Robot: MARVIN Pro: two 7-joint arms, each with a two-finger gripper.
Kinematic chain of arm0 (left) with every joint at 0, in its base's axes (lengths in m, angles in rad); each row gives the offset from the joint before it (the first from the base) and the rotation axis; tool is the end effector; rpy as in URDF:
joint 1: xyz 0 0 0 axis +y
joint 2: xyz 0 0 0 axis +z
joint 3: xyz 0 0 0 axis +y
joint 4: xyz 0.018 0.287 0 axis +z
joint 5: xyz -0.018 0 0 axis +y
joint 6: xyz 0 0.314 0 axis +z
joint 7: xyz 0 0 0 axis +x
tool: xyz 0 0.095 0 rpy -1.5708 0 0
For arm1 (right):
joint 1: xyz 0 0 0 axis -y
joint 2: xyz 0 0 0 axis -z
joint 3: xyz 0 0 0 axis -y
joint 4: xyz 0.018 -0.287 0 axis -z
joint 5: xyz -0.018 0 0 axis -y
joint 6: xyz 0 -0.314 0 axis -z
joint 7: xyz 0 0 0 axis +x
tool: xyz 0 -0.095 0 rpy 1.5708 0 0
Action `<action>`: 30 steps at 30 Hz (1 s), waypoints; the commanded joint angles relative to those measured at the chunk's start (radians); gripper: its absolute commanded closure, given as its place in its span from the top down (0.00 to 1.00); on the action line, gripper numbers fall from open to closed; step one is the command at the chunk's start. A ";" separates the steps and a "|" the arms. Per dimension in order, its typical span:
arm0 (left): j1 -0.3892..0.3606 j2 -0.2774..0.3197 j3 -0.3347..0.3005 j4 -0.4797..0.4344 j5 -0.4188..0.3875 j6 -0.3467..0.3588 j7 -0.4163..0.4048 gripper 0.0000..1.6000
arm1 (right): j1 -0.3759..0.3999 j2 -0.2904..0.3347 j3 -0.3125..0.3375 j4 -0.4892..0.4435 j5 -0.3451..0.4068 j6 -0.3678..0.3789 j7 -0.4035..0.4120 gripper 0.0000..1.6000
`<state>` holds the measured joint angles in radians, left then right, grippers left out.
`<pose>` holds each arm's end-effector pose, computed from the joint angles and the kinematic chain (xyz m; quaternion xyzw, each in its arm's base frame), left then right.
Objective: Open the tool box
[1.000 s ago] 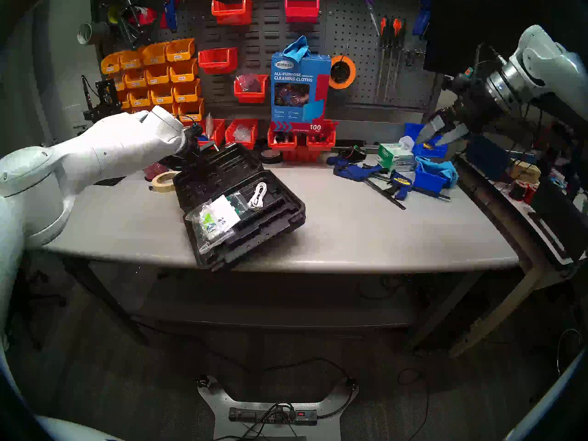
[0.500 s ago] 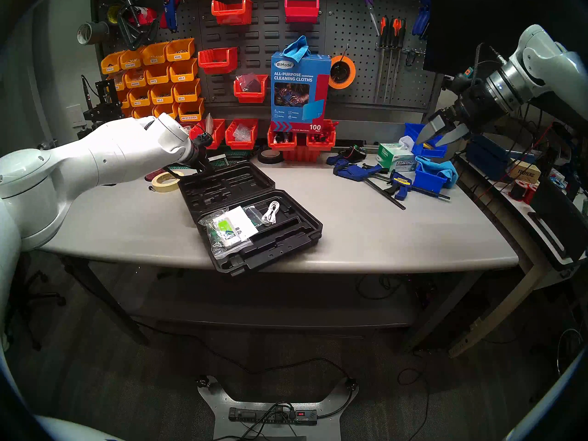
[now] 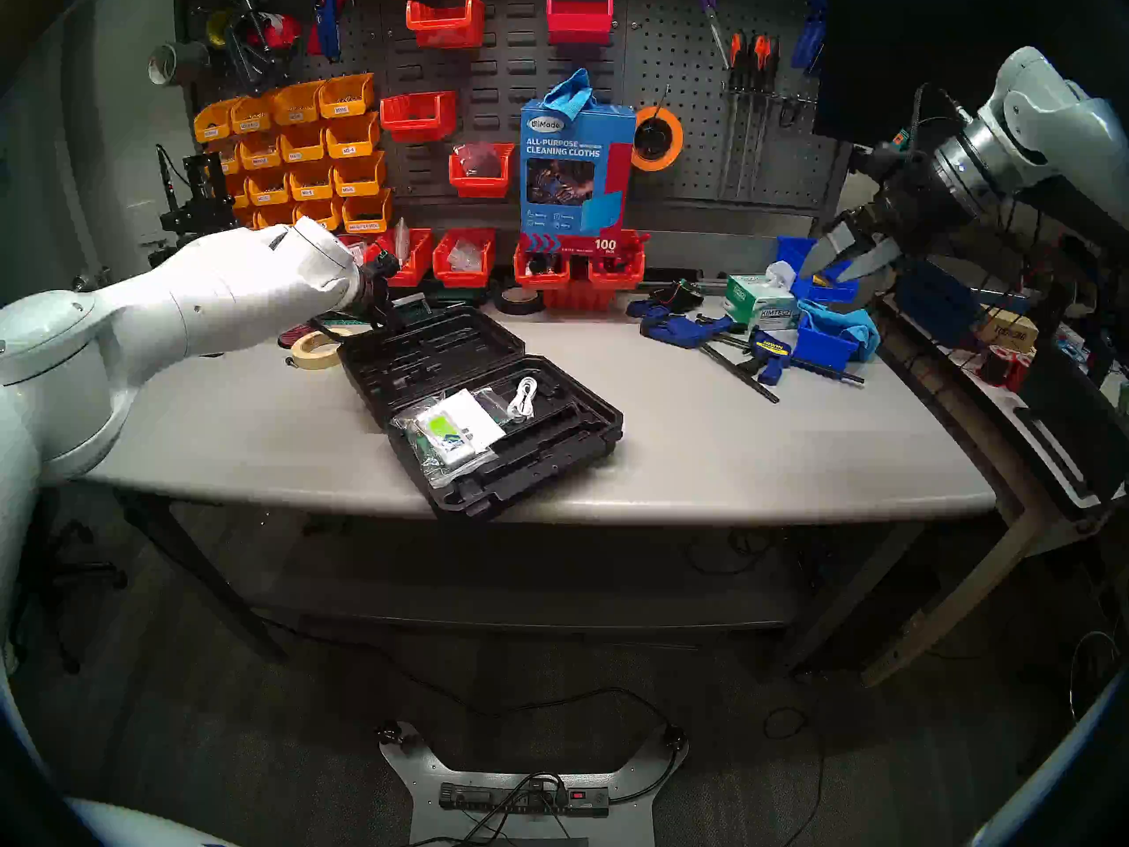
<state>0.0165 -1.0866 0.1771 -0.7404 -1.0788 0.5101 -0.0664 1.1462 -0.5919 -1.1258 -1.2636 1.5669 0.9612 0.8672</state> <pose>0.6478 0.0607 -0.0996 -0.8305 0.2909 -0.4438 0.1696 0.4387 -0.2202 0.1127 -0.9285 -0.1912 -0.2827 0.1464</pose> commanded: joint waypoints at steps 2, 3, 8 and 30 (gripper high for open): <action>-0.069 -0.013 -0.056 -0.008 -0.021 -0.026 0.012 1.00 | 0.021 -0.003 0.001 0.001 0.001 -0.001 0.105 1.00; -0.073 -0.012 -0.060 -0.008 -0.023 -0.028 0.012 1.00 | 0.021 -0.004 0.000 0.002 0.002 -0.001 0.106 1.00; -0.084 -0.007 -0.074 -0.005 -0.028 -0.031 0.022 1.00 | 0.023 -0.005 -0.004 0.002 0.003 -0.001 0.108 1.00; -0.247 0.252 -0.207 -0.133 -0.046 -0.090 0.048 1.00 | 0.019 -0.008 -0.005 -0.003 0.025 -0.001 0.061 1.00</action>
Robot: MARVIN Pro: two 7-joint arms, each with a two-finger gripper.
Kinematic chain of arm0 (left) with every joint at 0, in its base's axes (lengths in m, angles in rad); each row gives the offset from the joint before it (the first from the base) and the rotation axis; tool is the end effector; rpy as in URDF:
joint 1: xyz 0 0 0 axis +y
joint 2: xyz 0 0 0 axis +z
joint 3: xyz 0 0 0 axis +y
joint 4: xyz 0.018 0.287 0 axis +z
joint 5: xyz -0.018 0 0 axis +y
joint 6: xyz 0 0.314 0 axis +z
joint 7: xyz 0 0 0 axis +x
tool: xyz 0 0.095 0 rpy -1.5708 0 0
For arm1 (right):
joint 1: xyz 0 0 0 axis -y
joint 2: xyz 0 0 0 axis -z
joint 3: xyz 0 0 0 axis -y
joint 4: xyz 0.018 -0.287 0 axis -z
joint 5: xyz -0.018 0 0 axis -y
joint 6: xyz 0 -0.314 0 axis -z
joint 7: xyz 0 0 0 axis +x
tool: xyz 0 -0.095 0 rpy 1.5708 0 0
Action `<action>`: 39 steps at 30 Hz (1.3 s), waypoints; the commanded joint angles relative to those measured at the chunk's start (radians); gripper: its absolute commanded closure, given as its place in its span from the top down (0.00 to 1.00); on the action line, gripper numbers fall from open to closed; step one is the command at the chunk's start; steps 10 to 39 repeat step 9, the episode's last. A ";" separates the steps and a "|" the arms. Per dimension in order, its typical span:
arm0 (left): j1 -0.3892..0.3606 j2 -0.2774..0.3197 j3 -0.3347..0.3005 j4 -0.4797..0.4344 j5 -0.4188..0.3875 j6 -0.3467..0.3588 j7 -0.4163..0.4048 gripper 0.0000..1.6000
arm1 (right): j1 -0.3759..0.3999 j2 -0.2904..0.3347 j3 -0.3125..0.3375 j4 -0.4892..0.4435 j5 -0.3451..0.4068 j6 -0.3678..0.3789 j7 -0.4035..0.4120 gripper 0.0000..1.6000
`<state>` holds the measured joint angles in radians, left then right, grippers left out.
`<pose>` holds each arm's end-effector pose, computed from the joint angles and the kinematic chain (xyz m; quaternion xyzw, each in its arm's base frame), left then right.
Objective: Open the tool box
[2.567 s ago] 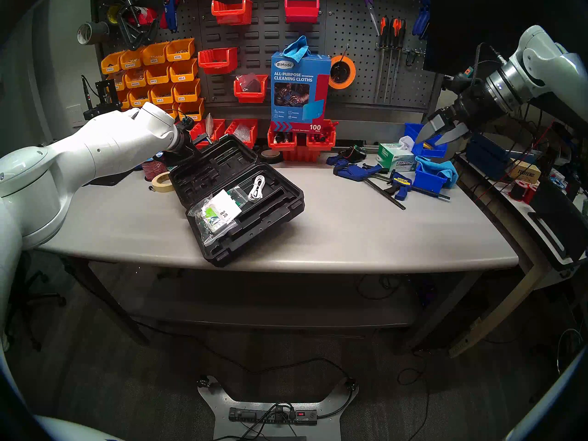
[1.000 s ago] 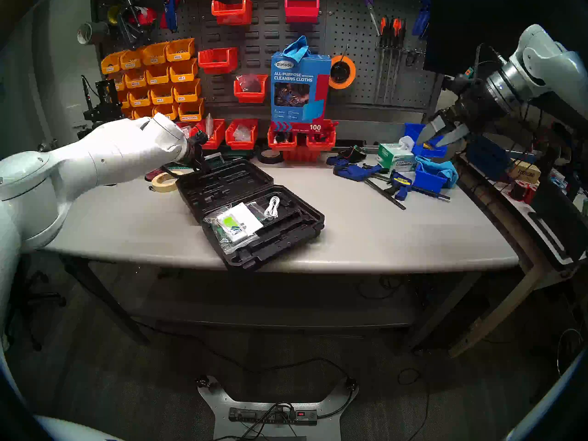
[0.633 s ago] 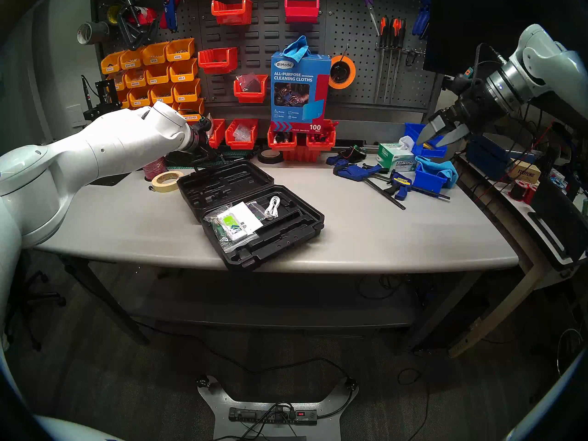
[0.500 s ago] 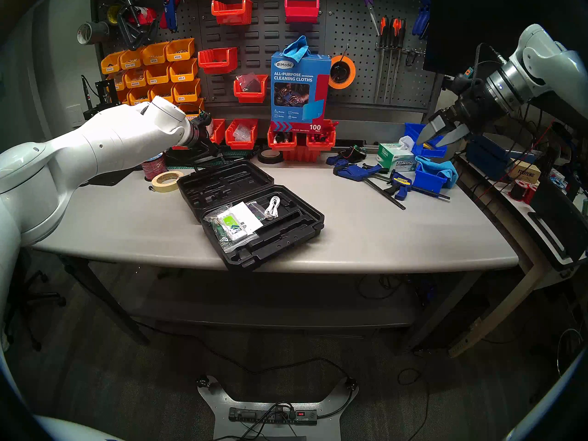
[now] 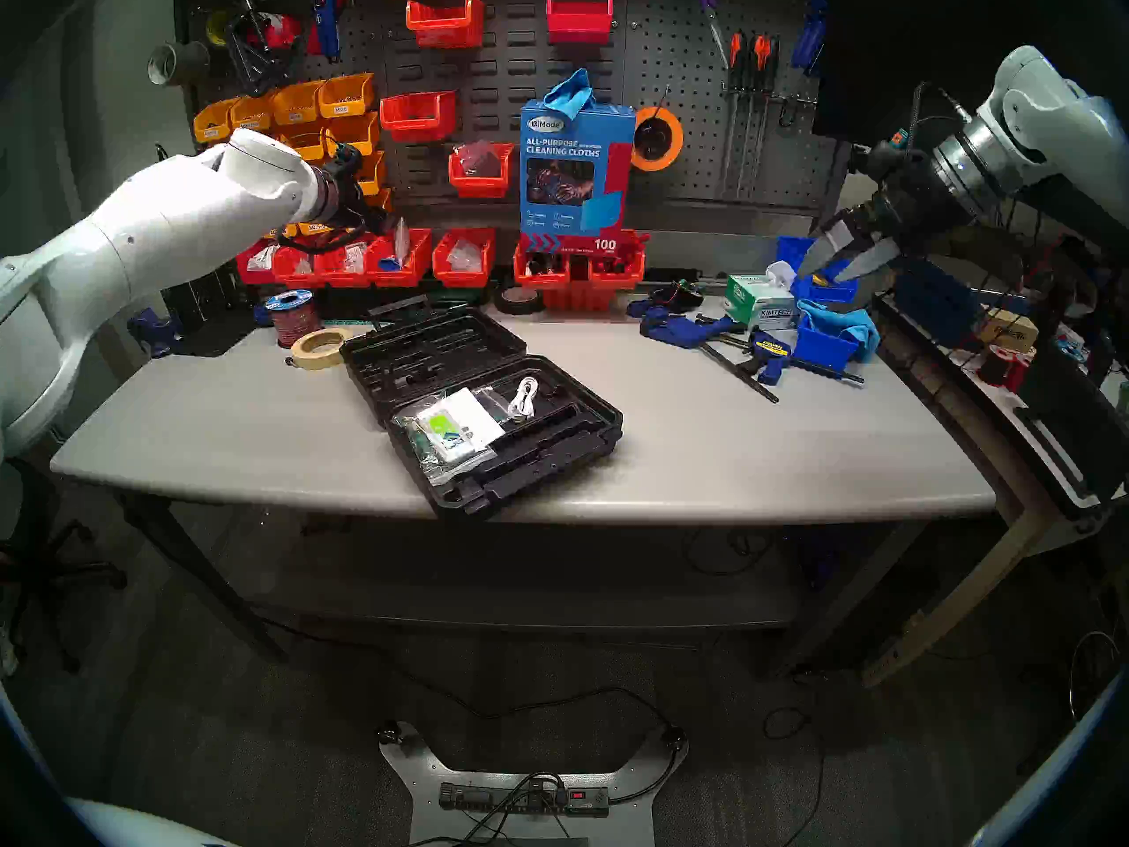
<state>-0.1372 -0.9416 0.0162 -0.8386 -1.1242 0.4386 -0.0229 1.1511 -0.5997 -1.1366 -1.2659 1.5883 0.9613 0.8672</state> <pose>0.6402 0.1044 0.0459 -0.7709 0.2052 -0.5863 0.1407 0.4385 -0.2177 0.1134 -0.9281 -0.1901 -0.2815 0.1525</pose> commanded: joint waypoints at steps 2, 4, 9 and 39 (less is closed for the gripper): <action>-0.097 0.117 -0.053 -0.037 -0.003 -0.019 0.006 1.00 | 0.015 0.000 0.005 -0.001 0.005 -0.001 0.061 1.00; -0.100 0.130 -0.060 -0.048 -0.005 -0.021 0.007 1.00 | 0.015 0.000 0.005 0.000 0.007 -0.001 0.063 1.00; -0.098 0.207 -0.072 -0.125 -0.011 -0.033 -0.003 1.00 | 0.016 0.000 0.004 0.000 0.009 -0.001 0.069 1.00; -0.098 0.207 -0.072 -0.125 -0.011 -0.033 -0.003 1.00 | 0.016 0.000 0.004 0.000 0.009 -0.001 0.069 1.00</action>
